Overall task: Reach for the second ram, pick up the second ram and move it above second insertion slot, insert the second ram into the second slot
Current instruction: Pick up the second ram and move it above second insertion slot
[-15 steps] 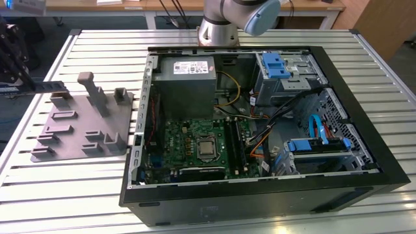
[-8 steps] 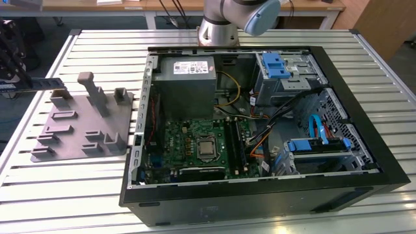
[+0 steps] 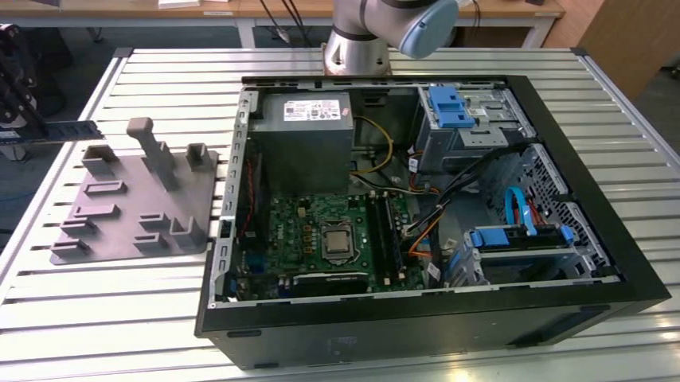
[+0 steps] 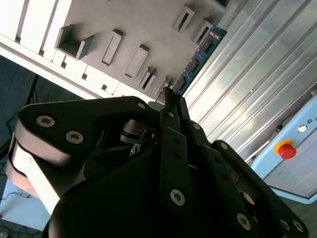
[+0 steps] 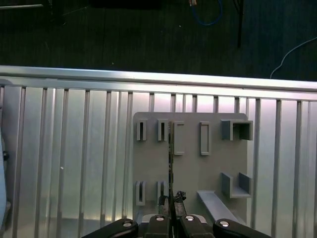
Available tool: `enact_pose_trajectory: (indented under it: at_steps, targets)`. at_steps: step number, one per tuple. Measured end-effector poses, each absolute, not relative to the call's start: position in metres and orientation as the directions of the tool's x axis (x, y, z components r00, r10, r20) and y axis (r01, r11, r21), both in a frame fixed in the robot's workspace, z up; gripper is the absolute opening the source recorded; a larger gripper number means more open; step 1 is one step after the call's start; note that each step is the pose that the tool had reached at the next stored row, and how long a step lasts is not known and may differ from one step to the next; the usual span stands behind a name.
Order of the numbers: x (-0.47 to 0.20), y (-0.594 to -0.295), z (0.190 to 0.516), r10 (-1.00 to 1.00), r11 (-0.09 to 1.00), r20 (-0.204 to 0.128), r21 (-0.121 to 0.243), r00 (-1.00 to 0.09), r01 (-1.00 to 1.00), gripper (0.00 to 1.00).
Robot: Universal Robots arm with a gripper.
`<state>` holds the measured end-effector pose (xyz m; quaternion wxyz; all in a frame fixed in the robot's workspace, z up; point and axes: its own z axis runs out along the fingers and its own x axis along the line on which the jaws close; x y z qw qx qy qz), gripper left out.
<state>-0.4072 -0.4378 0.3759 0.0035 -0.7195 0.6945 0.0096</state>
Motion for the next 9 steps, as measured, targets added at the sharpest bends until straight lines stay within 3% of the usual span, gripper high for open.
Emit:
enact_pose_trajectory:
  at_steps: [9]
  targets:
    - [-0.4072,-0.4378,0.3852,-0.999,-0.035,-0.019,0.008,0.035,-0.999,0.14]
